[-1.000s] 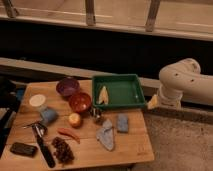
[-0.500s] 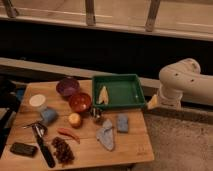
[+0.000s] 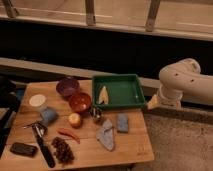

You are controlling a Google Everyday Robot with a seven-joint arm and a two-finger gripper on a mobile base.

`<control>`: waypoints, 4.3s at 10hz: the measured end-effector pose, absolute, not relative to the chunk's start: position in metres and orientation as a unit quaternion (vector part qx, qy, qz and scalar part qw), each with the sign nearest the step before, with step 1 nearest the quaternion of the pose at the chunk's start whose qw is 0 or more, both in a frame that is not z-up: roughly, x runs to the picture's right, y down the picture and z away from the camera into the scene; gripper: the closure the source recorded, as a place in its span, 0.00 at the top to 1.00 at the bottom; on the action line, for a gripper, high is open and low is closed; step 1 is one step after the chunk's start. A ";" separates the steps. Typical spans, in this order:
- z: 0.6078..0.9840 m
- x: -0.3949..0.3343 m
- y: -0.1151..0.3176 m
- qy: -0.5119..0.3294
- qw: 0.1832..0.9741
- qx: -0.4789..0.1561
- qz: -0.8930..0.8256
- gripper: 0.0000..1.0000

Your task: Wipe red bowl with eraser

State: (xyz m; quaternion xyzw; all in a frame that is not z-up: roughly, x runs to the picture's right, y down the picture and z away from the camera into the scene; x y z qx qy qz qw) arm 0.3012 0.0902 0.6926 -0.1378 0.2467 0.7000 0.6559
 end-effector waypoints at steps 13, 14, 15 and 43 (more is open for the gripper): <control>0.692 0.165 0.057 0.208 0.776 -0.119 0.583 0.80; 0.690 0.143 0.055 0.203 0.790 -0.120 0.566 0.80; 0.686 0.114 0.056 0.193 0.809 -0.124 0.541 0.80; 0.669 -0.357 0.138 -0.092 0.938 -0.306 0.137 0.80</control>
